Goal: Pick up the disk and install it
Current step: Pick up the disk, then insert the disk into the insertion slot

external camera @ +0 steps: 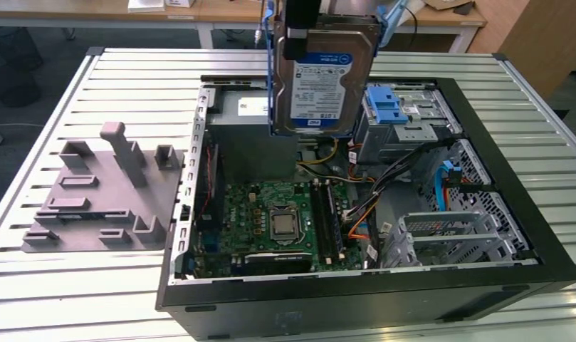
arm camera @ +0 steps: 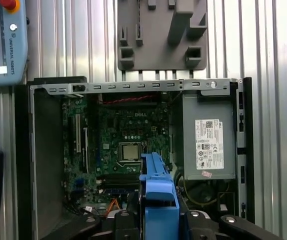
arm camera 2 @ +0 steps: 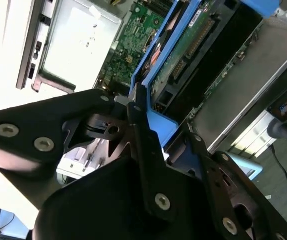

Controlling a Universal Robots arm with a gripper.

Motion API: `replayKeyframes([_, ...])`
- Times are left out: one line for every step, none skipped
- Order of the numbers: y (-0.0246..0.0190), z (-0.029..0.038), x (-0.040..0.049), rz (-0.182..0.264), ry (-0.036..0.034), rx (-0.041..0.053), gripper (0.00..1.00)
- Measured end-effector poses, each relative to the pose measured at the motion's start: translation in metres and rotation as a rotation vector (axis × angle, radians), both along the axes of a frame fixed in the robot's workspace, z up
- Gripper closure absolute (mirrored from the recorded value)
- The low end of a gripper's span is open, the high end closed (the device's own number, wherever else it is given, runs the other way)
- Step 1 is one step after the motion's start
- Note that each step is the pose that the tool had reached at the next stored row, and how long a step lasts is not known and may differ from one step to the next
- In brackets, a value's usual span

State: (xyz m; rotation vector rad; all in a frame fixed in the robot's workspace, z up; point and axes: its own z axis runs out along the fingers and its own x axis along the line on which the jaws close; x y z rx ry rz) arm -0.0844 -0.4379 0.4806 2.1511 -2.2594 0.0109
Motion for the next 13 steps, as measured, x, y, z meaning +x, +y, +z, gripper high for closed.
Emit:
replayKeyframes([-0.0001, -0.0002, 0.0011, 0.0, -0.0001, -0.0005, 0.64])
replayKeyframes([-0.0001, -0.0003, 0.0012, 0.0, -0.0001, -0.0007, 0.64])
replayKeyframes([-0.0001, -0.0002, 0.0012, 0.0, -0.0001, -0.0008, 0.64])
replayKeyframes([-0.0001, -0.0002, 0.0012, 0.0, -0.0001, -0.0008, 0.64])
replayKeyframes([-0.0001, -0.0002, 0.0013, 0.0, -0.0001, -0.0008, 0.64])
replayKeyframes([-0.0001, -0.0002, 0.0013, 0.0, 0.0, -0.0009, 0.64])
replayKeyframes([-0.0001, -0.0002, 0.0016, 0.0, -0.0001, -0.0009, 0.64])
replayKeyframes([-0.0001, -0.0002, 0.0018, 0.0, -0.0001, -0.0009, 0.64])
replayKeyframes([-0.0001, -0.0002, 0.0018, 0.0, -0.0001, -0.0008, 0.64])
replayKeyframes([-0.0001, -0.0002, 0.0018, 0.0, -0.0001, -0.0009, 0.64])
replayKeyframes([-0.0001, -0.0002, 0.0019, 0.0, -0.0001, -0.0009, 0.64])
replayKeyframes([-0.0001, -0.0002, 0.0019, 0.0, -0.0001, -0.0009, 0.64])
replayKeyframes([-0.0001, -0.0002, 0.0019, 0.0, -0.0001, -0.0008, 0.64])
